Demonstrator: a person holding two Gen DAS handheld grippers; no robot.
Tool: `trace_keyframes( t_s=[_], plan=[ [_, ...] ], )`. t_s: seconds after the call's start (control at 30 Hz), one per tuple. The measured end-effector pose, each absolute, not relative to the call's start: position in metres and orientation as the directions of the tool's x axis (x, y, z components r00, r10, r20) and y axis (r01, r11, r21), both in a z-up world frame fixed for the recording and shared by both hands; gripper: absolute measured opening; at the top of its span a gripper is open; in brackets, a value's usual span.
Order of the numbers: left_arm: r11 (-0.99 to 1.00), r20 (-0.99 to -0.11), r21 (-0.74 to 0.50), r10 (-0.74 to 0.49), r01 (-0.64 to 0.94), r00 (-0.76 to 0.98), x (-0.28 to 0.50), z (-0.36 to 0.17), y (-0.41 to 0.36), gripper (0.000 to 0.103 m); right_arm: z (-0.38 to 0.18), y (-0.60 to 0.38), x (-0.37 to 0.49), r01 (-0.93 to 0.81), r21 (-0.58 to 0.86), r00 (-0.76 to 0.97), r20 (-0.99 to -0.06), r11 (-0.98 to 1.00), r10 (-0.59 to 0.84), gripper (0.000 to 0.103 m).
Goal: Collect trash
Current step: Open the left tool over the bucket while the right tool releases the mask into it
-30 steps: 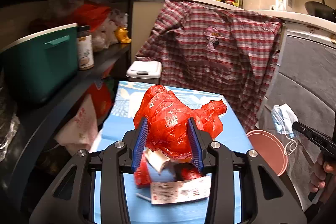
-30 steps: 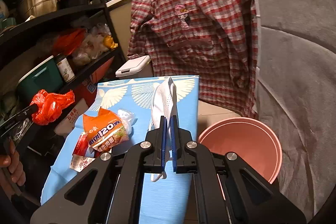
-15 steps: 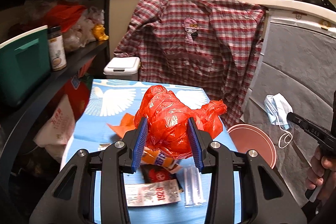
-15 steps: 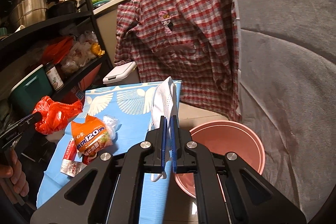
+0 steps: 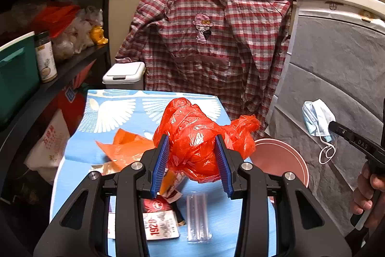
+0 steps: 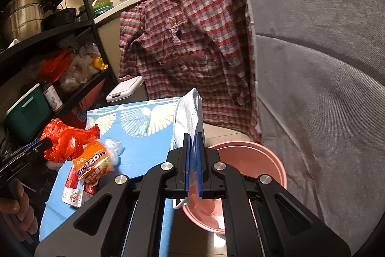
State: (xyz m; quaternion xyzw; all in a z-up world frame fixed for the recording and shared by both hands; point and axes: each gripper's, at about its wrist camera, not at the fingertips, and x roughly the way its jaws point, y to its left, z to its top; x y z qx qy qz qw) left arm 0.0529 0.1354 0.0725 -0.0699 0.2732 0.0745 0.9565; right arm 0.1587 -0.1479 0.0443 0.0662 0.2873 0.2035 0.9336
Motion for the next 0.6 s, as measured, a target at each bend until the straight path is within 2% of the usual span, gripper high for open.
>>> trace_keyframes(
  t_s=[0.6],
  plan=[
    [0.990,-0.578,-0.096,0.027,-0.101,0.815,0.089,0.052,0.090,0.038,0.037,-0.169,0.172,-0.289,0.226,0.757,-0.541,0.930,0.367,0.005]
  ],
)
